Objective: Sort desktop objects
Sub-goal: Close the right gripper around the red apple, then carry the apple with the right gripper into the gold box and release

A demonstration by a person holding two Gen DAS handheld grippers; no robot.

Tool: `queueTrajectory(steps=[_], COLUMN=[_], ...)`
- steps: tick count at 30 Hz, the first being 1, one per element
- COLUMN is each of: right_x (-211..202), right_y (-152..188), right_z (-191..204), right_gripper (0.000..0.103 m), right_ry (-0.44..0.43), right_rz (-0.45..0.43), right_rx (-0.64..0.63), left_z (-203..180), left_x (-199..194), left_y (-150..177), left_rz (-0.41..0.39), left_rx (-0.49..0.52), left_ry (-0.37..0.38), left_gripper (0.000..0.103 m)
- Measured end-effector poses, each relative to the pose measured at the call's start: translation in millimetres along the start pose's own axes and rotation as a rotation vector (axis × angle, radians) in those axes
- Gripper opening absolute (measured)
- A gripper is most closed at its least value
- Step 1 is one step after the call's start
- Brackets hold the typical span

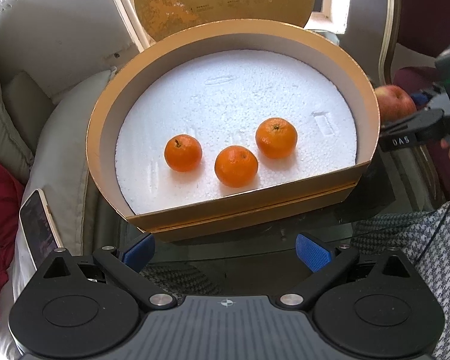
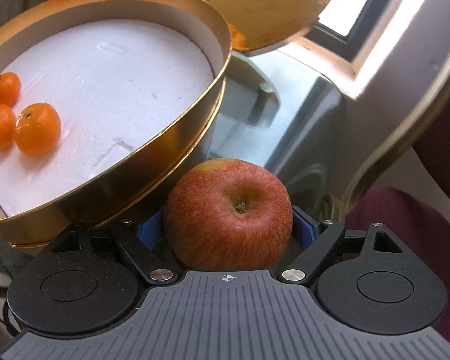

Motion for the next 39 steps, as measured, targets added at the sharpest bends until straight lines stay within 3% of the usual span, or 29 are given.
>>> queueTrajectory(steps=[11,16,22,30,39], right_x=[-68.4,-105.7,-129.0,-91.9,-28.8], right_y=[39.4,26.8,-12.7,-84.2,-137.1], right_z=[-7.0,-3.2,26.9,99.4,152.5], right_gripper=[0.086,0.086,0.086,0.086,0.086], right_ry=[-0.044,-0.031,-0.057,-0.151,-0.116], right_rz=[-0.007,-0.056,-0.115,-0.069,0.021], right_rx=[0.299,0.340,0.297,0.226,0.172], left_z=[20.4,44.2,82.0,112.9,126.1], left_x=[-15.3,-19.2,-18.3,-6.7,5.6], left_y=[15.4,18.9,20.8,31.1,36.4], left_rz=[-0.059,-0.089,-0.116,-0.107,-0.091], left_rx=[-0.046,-0.106,-0.200,-0.256,-0.279], left_ry=[0.052,0.065,0.057,0.058,0.071], left_gripper=[0.101,0.101,0.101,0.101,0.101])
Point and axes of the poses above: each gripper's, at about its wrist camera, not at the fingertips, and x roughly the way its jaws point, z to its left, y to its underside, the point moved 5 cm from there along x, roughly the way its jaws point, and after that the axes turned 10 degrees about z, right-handed, at the moved point
